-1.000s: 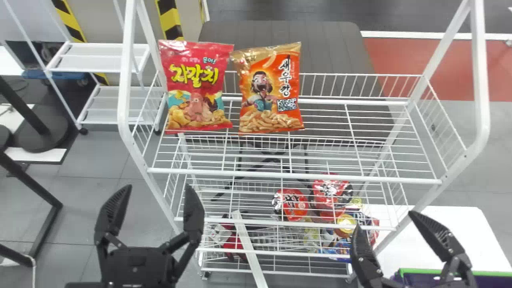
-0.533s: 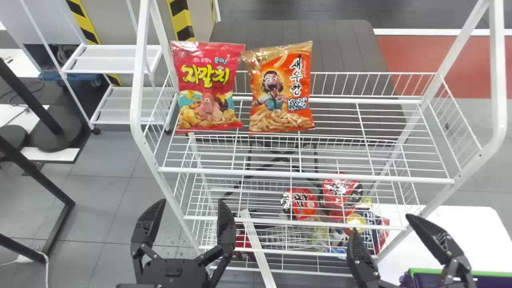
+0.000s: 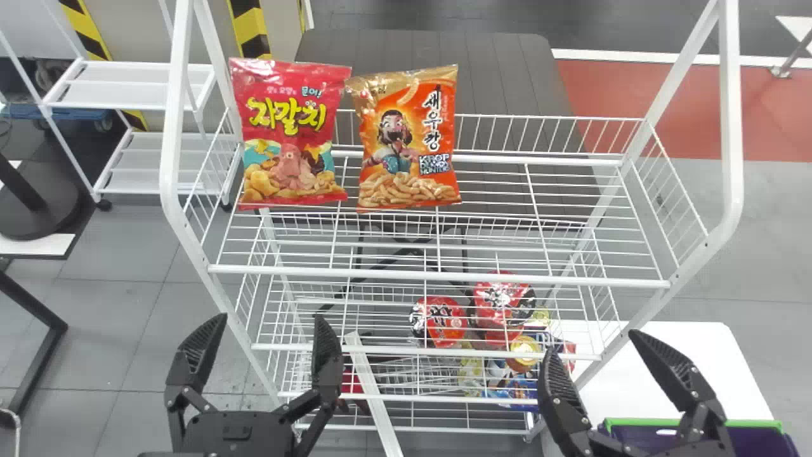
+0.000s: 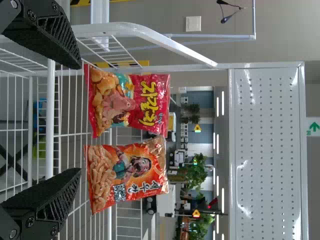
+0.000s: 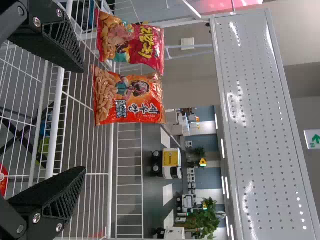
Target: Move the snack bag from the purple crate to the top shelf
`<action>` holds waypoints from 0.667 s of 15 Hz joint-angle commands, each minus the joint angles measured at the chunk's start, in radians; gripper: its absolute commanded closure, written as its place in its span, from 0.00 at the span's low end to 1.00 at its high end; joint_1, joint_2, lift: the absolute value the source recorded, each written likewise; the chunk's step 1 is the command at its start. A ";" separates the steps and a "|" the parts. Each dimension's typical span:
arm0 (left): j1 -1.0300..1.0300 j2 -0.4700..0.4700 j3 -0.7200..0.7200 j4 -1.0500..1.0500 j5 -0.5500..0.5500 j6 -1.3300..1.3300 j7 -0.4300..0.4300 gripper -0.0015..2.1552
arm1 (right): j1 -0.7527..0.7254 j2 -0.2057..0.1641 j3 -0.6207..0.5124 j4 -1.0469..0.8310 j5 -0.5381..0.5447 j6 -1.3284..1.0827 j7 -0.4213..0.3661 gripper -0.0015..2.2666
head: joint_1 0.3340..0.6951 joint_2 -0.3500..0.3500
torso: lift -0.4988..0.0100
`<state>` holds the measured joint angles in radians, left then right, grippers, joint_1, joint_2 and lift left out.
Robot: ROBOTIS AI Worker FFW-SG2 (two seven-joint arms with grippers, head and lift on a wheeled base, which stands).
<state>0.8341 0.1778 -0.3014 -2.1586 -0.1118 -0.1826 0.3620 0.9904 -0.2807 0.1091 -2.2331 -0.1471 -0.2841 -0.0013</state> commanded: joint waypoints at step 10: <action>0.013 0.003 0.016 -0.029 0.012 0.025 -0.017 0.04 | -0.003 -0.005 -0.019 0.012 -0.005 -0.023 -0.009 0.06 | 1.00 0.43 | 0.99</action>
<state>0.8455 0.1803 -0.2844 -2.1873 -0.0998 -0.1575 0.3458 0.9878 -0.2848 0.0915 -2.2247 -0.1519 -0.3049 -0.0107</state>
